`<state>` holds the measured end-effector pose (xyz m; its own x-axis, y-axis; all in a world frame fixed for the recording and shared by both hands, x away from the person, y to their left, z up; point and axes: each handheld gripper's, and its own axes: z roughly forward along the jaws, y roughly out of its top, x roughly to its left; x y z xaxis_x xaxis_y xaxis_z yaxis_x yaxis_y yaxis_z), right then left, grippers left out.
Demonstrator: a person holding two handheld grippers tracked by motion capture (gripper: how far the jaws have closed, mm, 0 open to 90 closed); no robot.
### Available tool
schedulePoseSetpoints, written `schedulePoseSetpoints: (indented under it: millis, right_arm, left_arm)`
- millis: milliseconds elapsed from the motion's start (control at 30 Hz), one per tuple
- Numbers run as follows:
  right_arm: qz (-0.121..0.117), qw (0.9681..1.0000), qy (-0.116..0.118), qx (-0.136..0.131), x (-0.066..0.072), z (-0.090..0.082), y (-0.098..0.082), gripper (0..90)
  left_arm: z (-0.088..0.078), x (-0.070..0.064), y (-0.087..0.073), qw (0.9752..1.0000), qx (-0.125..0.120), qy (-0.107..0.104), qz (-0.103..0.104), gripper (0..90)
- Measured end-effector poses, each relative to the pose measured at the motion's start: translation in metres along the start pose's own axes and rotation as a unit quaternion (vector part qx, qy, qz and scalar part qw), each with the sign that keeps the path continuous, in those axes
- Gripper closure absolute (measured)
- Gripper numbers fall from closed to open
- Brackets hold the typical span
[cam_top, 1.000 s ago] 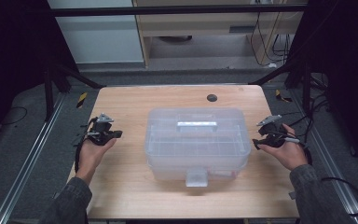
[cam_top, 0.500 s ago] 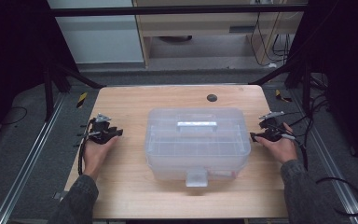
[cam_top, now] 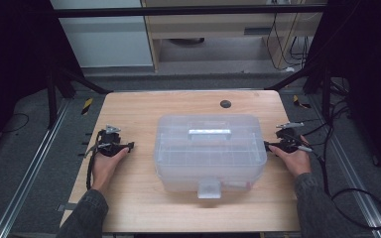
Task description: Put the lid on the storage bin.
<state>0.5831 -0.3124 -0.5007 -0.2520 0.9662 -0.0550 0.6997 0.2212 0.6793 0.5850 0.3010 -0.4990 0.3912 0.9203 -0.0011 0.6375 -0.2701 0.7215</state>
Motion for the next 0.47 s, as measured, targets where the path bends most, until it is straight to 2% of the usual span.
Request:
schedulePoseSetpoints:
  millis: [133,200,233,300,367,467]
  right_arm:
    - [0.012,0.9998,0.011,-0.009,0.001,0.001,-0.004,12.2]
    - [0.027,0.9990,0.013,-0.034,0.001,0.003,-0.010,8.4]
    - [0.027,0.9990,0.013,-0.034,0.001,0.003,-0.010,8.4]
    - [0.030,0.9988,0.010,-0.038,0.002,0.002,-0.012,7.4]
    - [0.045,0.9985,-0.002,-0.032,0.005,0.003,-0.012,2.1]
    - [0.054,0.9981,-0.014,-0.028,0.008,0.004,-0.011,0.2]
  left_arm:
    - [0.002,-0.003,-0.002,1.0000,-0.007,0.005,0.000,28.1]
    - [0.003,-0.005,-0.005,0.9998,-0.019,0.008,0.003,25.3]
    - [0.003,-0.005,-0.005,0.9998,-0.019,0.008,0.003,23.9]
    - [0.003,-0.005,-0.006,0.9997,-0.019,0.014,0.002,21.0]
    - [0.004,-0.006,-0.005,0.9994,-0.011,0.028,-0.013,14.9]
    - [0.005,-0.005,-0.005,0.9992,-0.007,0.035,-0.020,7.8]
